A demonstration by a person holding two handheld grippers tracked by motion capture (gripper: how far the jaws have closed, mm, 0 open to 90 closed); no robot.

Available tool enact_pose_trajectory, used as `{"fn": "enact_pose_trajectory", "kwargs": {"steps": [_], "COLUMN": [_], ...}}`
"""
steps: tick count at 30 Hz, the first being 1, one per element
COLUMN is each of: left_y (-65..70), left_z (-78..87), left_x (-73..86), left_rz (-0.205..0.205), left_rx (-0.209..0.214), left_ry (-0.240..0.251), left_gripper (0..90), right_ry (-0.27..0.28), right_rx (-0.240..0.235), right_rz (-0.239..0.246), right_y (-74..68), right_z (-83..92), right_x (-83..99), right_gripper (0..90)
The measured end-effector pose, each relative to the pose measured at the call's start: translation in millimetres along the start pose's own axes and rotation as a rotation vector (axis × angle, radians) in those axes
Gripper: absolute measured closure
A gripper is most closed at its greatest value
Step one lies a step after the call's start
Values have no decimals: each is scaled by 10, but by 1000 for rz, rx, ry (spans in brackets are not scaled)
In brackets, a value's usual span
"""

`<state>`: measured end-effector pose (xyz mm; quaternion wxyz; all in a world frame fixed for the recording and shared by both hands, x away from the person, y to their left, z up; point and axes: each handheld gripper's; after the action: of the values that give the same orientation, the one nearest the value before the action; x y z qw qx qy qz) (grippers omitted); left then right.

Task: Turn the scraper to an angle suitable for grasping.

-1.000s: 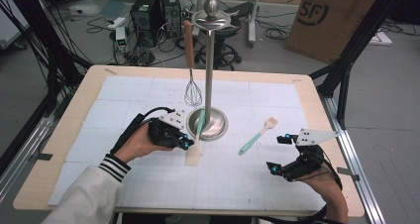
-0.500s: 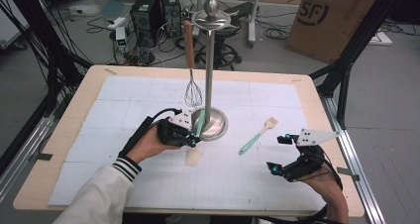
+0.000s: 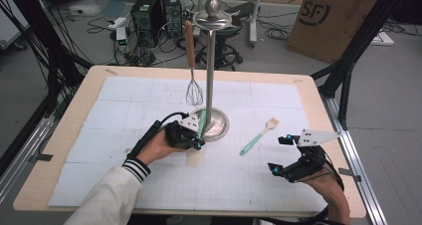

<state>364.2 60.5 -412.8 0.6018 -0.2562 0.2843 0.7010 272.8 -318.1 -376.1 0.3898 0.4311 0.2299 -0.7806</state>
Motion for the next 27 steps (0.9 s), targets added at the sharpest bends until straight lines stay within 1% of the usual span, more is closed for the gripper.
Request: {"fn": "enact_pose_trajectory", "kwargs": {"steps": [5, 9, 13, 14, 18, 20, 23, 27], "left_y": [-9, -27, -53, -61, -79, -82, -85, -91], "left_z": [-71, -101, -113, -117, -126, -136, -147, -161], "left_x": [-5, 7, 25, 32, 46, 50, 45, 40], "left_rz": [-1, 14, 18, 20, 12, 13, -3, -2], "left_rx": [-16, -15, -18, -11, -2, 1, 0, -2], "left_ry": [-19, -22, -39, -40, -64, -66, -71, -76], "left_gripper": [900, 900, 900, 900, 900, 900, 900, 900], "right_ry": [0, -1, -1, -1, -3, -1, -2, -5], "right_rx": [-1, -1, -4, -4, -4, -5, -5, -6], "right_rz": [-2, -3, -3, -2, -1, 0, -3, 1], "right_y": [-1, -3, -7, -7, -1, 4, 2, 0], "right_z": [-4, -4, -7, -8, -11, -14, -20, -32], "right_x": [1, 1, 0, 0, 1, 2, 0, -4], "right_gripper": [2, 2, 2, 2, 2, 2, 2, 2]}}
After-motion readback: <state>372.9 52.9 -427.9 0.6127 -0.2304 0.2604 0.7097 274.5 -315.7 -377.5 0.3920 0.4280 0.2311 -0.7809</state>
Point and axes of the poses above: each handheld gripper's, and its own axes: z roughly backward along the jaws, x roughly out of its underside, y roughly to its right, and after that the axes turned 7 degrees about x, right-handed
